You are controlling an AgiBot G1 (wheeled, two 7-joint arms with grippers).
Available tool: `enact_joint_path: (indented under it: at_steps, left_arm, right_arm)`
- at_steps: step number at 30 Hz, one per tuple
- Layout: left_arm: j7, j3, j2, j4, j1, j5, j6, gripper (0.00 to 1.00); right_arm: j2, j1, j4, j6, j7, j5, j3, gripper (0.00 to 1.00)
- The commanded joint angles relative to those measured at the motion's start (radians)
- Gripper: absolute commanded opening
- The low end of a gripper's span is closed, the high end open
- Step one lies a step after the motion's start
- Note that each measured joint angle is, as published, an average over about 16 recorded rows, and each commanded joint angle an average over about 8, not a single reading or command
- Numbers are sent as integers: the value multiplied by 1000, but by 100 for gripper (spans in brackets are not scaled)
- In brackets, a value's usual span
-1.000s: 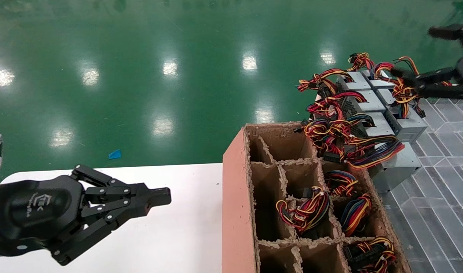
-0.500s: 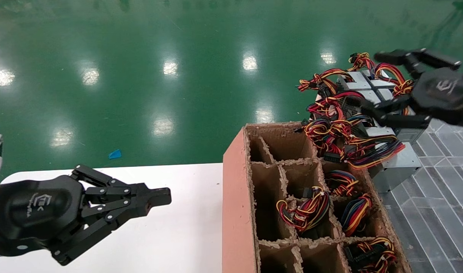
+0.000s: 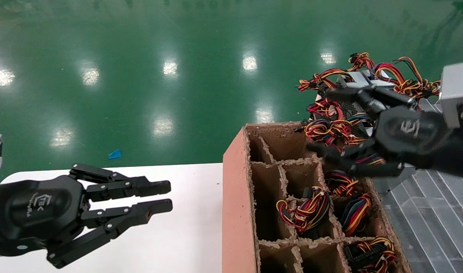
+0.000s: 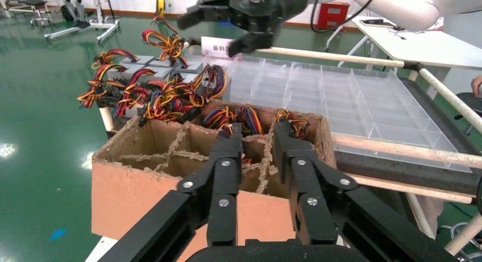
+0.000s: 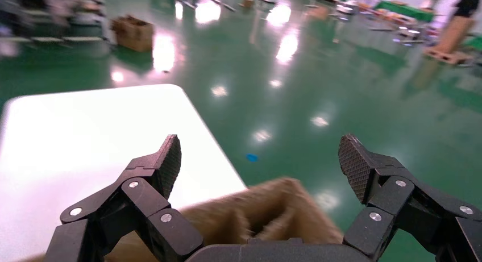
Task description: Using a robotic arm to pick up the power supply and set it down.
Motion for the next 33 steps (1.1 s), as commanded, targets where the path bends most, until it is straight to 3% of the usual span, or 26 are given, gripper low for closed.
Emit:
enact_joint_path:
  at_steps: [1,19,33]
  left_arm:
    - [0,0,0,0,0,0,0,100]
    - [0,0,0,0,0,0,0,100]
    - [0,0,0,0,0,0,0,100]
  right_arm:
    - [0,-21,28,-9,17,19,0,100]
    - [-2,-198,261,-88,155,176,4,100]
    - [-2,-202,264,-90,156,180,4,100]
